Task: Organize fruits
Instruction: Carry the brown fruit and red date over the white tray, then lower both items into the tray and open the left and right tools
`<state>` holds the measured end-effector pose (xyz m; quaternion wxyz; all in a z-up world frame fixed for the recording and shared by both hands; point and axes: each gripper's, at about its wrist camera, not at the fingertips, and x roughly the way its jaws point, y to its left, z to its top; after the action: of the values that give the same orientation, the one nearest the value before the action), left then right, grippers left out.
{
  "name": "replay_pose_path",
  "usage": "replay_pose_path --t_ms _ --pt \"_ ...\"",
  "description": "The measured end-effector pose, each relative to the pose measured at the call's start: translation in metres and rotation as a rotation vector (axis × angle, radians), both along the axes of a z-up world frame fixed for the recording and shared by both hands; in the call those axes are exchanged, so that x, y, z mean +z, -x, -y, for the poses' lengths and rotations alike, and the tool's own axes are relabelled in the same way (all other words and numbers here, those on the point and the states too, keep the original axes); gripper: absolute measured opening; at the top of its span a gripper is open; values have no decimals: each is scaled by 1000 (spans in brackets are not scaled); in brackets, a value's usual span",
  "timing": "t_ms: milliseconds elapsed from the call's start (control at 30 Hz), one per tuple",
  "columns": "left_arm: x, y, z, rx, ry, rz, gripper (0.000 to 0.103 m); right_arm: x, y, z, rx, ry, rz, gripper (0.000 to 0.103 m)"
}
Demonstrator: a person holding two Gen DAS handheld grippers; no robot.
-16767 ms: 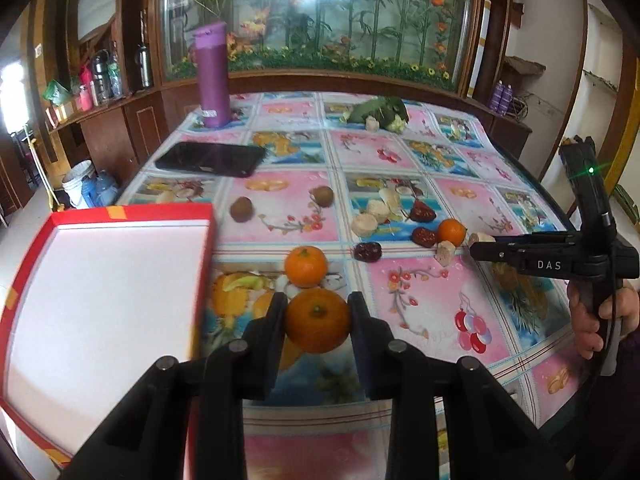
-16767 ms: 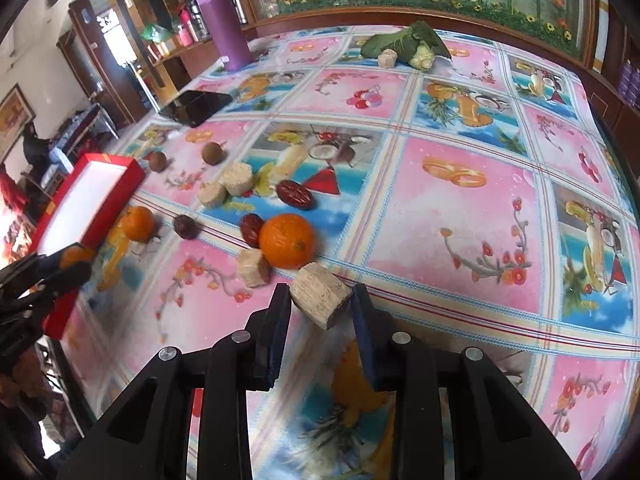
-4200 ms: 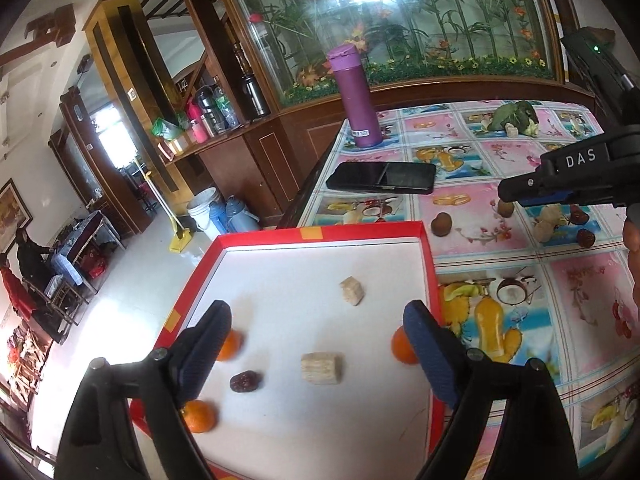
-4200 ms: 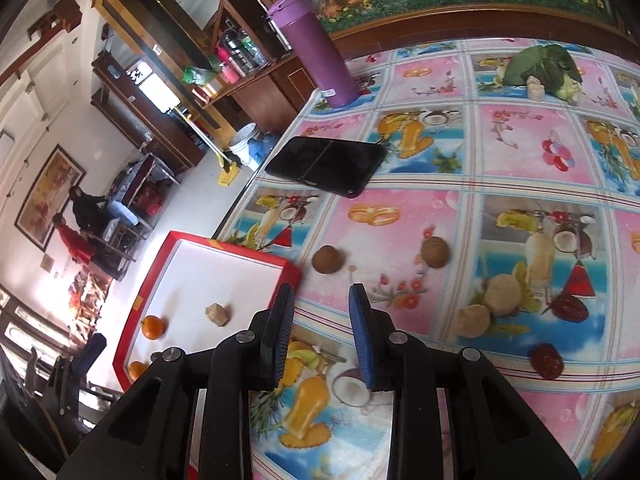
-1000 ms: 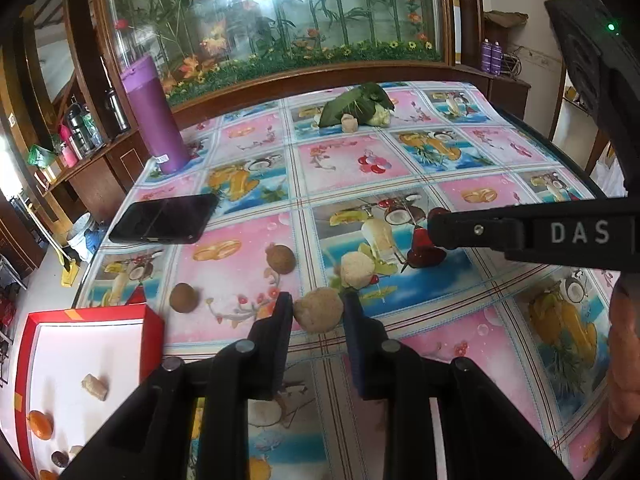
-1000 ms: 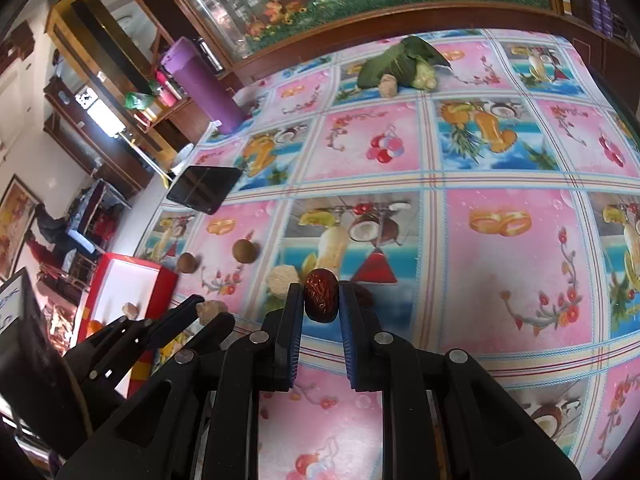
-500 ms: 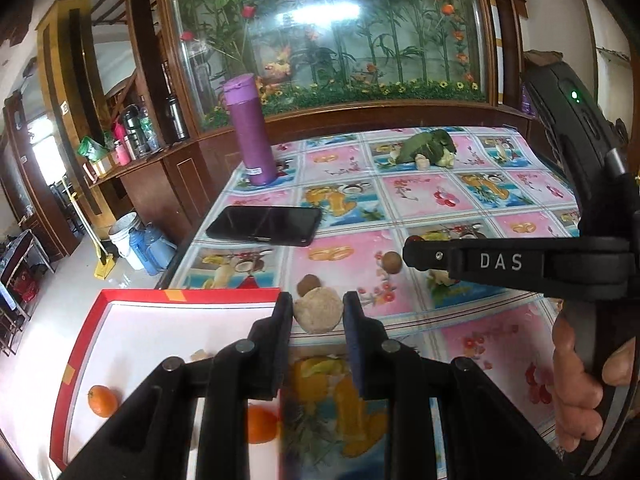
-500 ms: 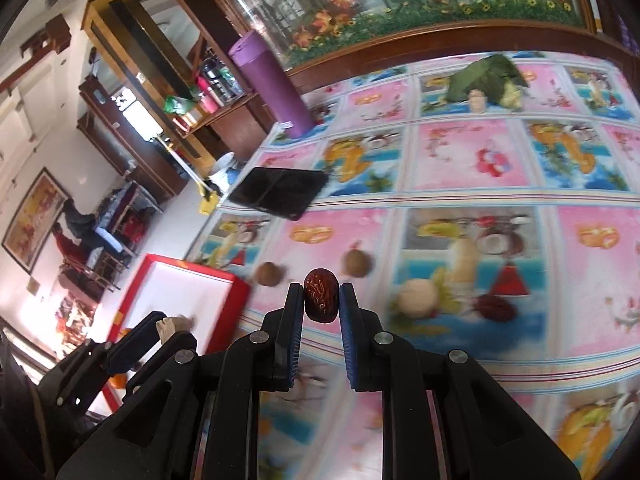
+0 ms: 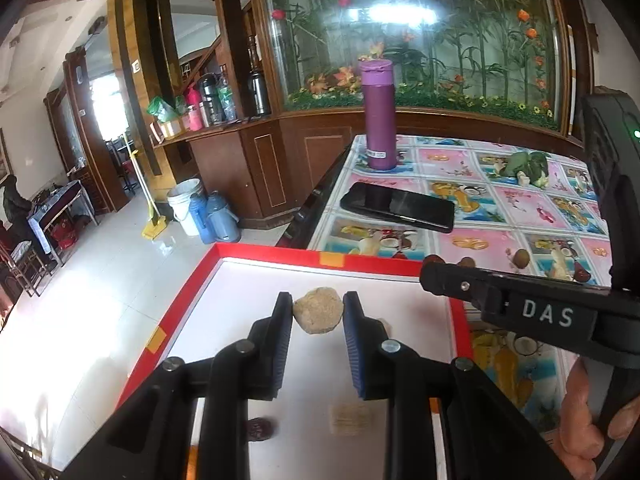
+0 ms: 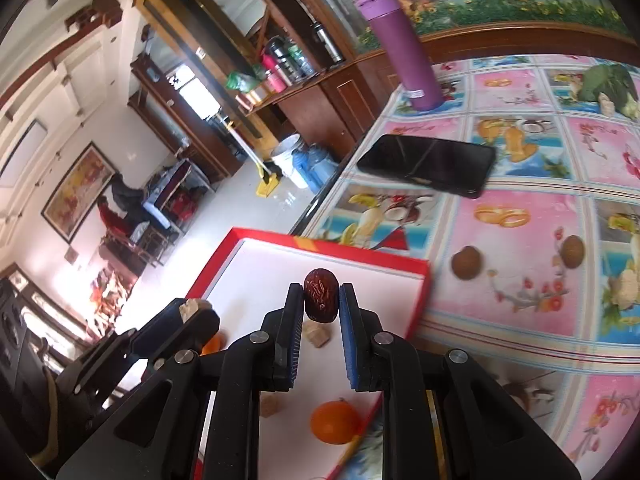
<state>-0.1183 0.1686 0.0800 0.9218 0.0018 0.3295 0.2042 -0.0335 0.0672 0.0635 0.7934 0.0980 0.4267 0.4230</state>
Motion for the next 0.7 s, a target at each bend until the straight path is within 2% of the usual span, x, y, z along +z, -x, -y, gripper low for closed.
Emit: replay_pose_path --t_ms 267,700 --pt "-24 0 -40 98 36 -49 28 -15 -1 -11 16 53 -25 17" --pt "-37 -8 -40 84 1 -117 28 -33 -2 -19 23 150 -39 17"
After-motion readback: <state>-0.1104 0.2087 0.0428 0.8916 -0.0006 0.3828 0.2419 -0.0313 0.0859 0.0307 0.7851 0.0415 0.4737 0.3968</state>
